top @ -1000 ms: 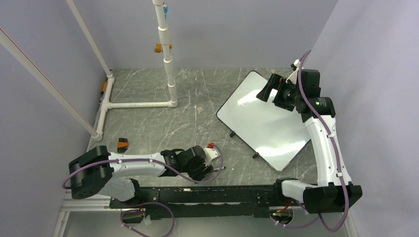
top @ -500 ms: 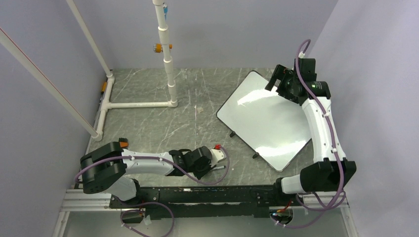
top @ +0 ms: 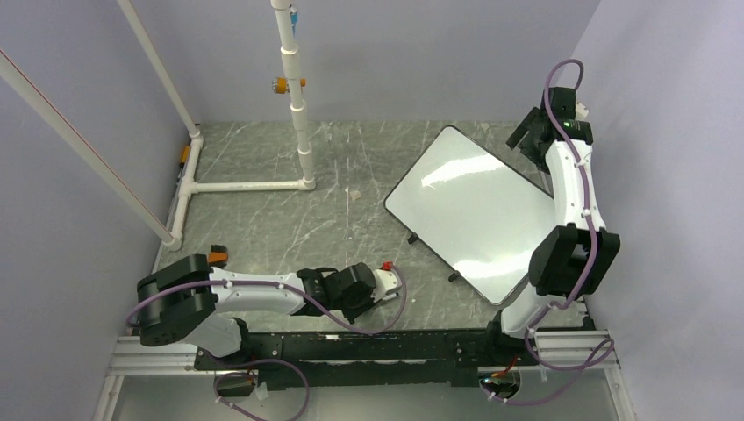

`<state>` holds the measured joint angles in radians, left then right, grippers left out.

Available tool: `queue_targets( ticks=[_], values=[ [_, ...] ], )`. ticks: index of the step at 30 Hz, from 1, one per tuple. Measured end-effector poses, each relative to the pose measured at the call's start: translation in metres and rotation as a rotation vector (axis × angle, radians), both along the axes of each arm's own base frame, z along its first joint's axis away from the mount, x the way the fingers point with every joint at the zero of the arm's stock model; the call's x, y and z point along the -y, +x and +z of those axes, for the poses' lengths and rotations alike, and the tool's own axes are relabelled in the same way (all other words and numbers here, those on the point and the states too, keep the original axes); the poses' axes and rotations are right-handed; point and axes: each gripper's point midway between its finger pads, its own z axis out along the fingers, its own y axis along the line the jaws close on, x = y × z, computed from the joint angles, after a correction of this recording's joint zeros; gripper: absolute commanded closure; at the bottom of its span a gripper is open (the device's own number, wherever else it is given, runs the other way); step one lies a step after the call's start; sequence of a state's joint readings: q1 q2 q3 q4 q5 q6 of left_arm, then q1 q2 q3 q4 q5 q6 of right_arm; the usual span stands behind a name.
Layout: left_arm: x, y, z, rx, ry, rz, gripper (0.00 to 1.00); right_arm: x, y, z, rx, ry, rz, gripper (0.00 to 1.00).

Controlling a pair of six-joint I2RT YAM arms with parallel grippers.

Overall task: Write a sentence on the whiteboard
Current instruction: Move the whiteboard to the center of the board.

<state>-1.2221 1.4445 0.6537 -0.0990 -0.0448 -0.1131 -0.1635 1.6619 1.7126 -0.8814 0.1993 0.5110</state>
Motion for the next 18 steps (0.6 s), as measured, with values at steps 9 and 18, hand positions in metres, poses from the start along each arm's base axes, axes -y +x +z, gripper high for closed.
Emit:
queue_targets(
  ticks=[9, 18],
  values=[
    [0.004, -0.021, 0.042, -0.010, 0.001, -0.083, 1.00, 0.016, 0.009, -0.044, -0.102, 0.013, -0.060, 0.42],
    [0.014, -0.036, 0.105, 0.028, -0.093, -0.140, 1.00, -0.008, 0.008, -0.059, -0.122, 0.098, 0.007, 0.50]
  ],
)
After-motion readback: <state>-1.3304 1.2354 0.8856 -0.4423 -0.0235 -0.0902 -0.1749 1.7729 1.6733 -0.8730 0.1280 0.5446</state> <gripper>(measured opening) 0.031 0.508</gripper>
